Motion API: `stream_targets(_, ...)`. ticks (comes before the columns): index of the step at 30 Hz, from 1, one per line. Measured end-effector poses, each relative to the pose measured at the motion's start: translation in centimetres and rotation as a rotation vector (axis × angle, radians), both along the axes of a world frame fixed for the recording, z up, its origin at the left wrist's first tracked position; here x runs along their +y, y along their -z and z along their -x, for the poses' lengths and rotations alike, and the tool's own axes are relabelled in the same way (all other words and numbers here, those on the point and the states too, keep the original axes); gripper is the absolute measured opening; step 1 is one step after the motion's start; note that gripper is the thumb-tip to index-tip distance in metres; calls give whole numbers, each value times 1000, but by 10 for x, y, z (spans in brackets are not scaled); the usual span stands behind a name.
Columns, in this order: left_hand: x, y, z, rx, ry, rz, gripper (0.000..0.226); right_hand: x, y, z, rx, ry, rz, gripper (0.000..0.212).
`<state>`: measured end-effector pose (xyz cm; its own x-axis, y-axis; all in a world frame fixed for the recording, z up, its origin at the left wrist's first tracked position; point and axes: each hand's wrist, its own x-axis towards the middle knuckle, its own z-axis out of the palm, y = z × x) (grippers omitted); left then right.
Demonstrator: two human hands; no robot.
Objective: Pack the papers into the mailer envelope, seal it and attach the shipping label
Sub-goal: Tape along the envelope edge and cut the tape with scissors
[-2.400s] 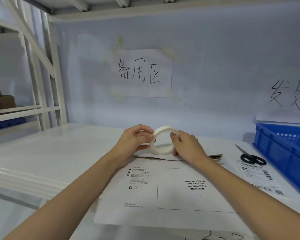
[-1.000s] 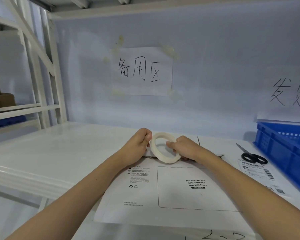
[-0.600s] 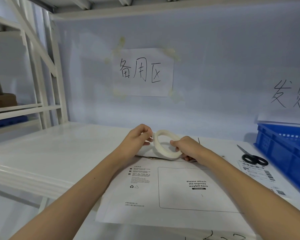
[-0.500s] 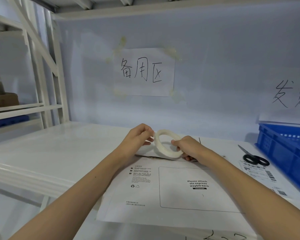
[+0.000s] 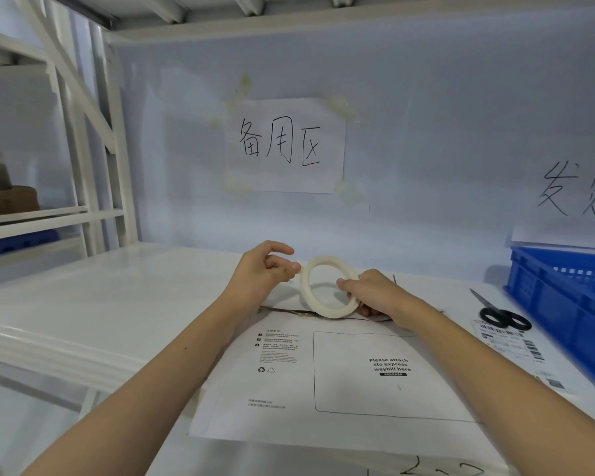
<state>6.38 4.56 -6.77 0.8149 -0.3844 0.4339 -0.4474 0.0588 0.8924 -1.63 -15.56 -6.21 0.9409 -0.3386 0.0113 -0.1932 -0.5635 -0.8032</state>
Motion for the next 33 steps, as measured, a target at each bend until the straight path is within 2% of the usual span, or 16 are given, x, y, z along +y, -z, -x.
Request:
stream_targets(2, -1, 1, 0, 3, 4, 1, 6, -3, 2, -1, -57, -9, -16, 14)
stream_targets(3, -1, 1, 0, 8, 11, 3, 3, -5, 3, -1, -94, -11, -20, 20)
stream_targets(5, -1, 1, 1, 21, 11, 9, 2, -7, 3, -1, -183, -20, -21, 50)
stream_targets(6, -1, 1, 0, 32, 4, 16, 2, -6, 2, 0, -235, -31, -43, 55)
stream_targets(7, 0, 1, -1, 48, -4, 26, 3, -6, 0, 1, -287, -56, -85, 53)
stream_targets(9, 0, 1, -1, 90, -18, 35, 5, -5, 0, 1, -340, -107, -126, 35)
stream_targets(11, 0, 2, 0, 144, -31, 19, 9, -6, 4, -1, -294, -144, -75, 13)
stream_targets(13, 0, 3, 0, 213, -40, -26, 11, -7, 8, -2, -189, -166, -53, 10)
stream_targets(15, 2, 3, -1, 290, -67, -91, 9, -6, 7, 0, -113, -201, -139, 10)
stream_targets(18, 6, 4, -4, 358, -100, -111, 5, -4, 1, 6, -28, -250, -181, 37)
stream_targets(23, 11, 2, -7, 408, -99, -167, 5, -4, -4, 3, 46, -296, -215, 57)
stream_targets(28, 16, 3, -8, 458, -53, -124, 5, -9, -2, 2, 67, -396, -203, 52)
stream_targets(31, 18, 4, -9, 486, -47, -96, 4, 0, 0, 4, 15, -344, -104, 16)
stream_targets(33, 20, 3, -9, 490, -21, -146, 6, 6, 1, 4, -43, -286, -64, 18)
